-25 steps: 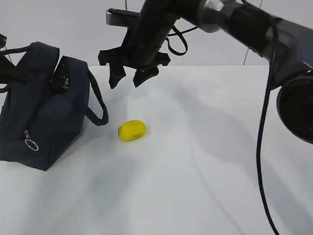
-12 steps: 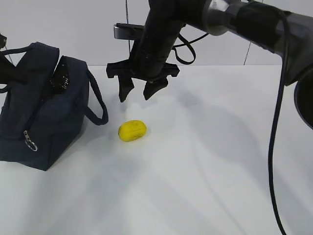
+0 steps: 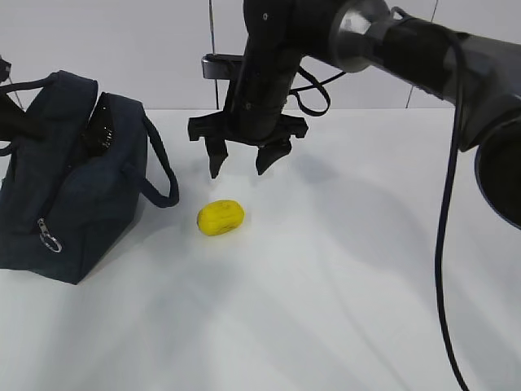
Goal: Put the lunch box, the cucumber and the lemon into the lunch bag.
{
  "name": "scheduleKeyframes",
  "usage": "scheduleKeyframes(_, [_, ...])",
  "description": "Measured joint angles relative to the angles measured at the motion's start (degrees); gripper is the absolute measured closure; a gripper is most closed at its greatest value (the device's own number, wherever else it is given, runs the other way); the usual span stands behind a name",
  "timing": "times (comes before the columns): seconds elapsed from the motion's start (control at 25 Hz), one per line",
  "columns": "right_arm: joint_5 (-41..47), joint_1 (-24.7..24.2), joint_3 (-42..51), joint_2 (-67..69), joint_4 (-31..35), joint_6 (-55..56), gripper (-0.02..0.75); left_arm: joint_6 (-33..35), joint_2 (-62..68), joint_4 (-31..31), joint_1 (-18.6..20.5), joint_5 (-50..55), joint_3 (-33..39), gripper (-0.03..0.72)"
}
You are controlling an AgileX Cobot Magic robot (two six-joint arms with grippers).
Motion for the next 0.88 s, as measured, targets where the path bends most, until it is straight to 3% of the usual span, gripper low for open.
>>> scheduleKeyframes(0.2, [0.0,0.4,0.0,0.5,0.1,0.2,0.134,0.0,0.0,0.0,0.0,-0.1,0.0,0.697])
scheduleKeyframes(0.56, [-0.1,0.8,0.0,3.6,3.0,0.3,0.128,0.0,0.0,0.6,0.0,-0.3,0.0,0.697])
scheduleKeyframes(0.88, [-0.2,1.9,0.0,5.5,1.6,0.3,0.127,0.0,0.0,1.2,0.0,-0.8,0.0,0.697])
